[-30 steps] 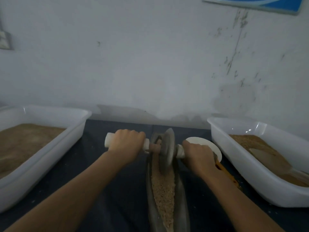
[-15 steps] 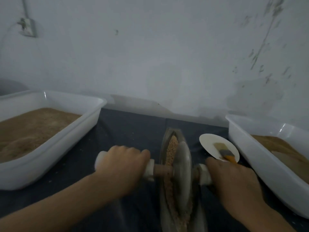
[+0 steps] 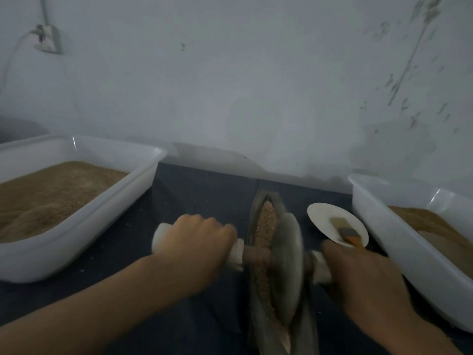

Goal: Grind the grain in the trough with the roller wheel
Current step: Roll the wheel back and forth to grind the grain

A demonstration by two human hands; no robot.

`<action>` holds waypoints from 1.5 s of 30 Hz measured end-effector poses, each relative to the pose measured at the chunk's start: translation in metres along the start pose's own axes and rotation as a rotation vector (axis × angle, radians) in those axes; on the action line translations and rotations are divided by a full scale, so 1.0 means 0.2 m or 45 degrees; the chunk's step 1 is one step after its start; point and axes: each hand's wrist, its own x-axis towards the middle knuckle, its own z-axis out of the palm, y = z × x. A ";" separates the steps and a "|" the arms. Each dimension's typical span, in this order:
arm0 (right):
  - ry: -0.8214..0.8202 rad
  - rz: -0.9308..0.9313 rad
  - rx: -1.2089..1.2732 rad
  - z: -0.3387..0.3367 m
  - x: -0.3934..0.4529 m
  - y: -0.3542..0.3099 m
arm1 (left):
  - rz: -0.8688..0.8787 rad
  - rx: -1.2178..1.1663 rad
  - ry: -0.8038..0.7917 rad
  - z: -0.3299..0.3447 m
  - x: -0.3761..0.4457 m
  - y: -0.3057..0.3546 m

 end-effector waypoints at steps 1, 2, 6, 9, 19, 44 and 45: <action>-0.127 0.081 0.063 -0.02 -0.02 0.01 | 0.072 0.051 0.070 -0.03 -0.05 0.01; -0.375 0.189 0.109 -0.02 -0.03 0.04 | 0.115 0.088 0.132 -0.05 -0.08 0.01; -0.217 0.046 -0.049 0.00 -0.08 0.05 | 0.029 0.061 0.050 0.00 0.02 0.01; 0.084 0.018 -0.147 0.08 0.05 0.04 | -0.059 0.044 0.042 0.12 0.23 -0.04; 0.143 0.045 -0.184 0.09 0.24 0.02 | -0.061 -0.071 -0.050 0.19 0.34 -0.12; 0.151 -0.039 -0.173 0.01 0.13 0.08 | -0.042 -0.136 -0.153 0.17 0.23 -0.15; 0.188 -0.085 -0.110 -0.02 0.05 0.08 | -0.025 -0.142 -0.175 0.13 0.15 -0.13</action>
